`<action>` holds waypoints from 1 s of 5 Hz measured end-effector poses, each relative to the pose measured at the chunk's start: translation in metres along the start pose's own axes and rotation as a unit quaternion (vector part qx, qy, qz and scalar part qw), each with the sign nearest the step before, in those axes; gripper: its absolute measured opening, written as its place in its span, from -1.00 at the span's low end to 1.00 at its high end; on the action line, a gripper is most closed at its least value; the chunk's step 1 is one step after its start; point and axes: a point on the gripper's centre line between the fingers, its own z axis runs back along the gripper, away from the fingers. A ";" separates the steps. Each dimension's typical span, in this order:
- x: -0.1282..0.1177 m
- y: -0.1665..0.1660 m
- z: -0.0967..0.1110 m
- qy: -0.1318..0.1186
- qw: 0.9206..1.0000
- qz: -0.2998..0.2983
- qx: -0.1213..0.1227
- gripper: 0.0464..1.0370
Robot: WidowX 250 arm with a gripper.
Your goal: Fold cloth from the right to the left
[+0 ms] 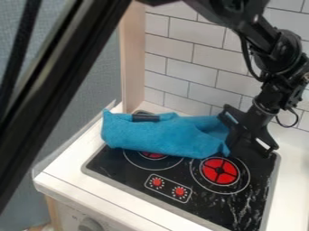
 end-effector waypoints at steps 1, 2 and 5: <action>-0.001 0.004 0.009 -0.011 1.000 -0.017 -0.006 -0.99; -0.001 0.006 0.017 -0.021 0.999 -0.033 -0.014 -0.99; -0.025 0.055 0.072 -0.093 0.995 -0.021 -0.034 -0.99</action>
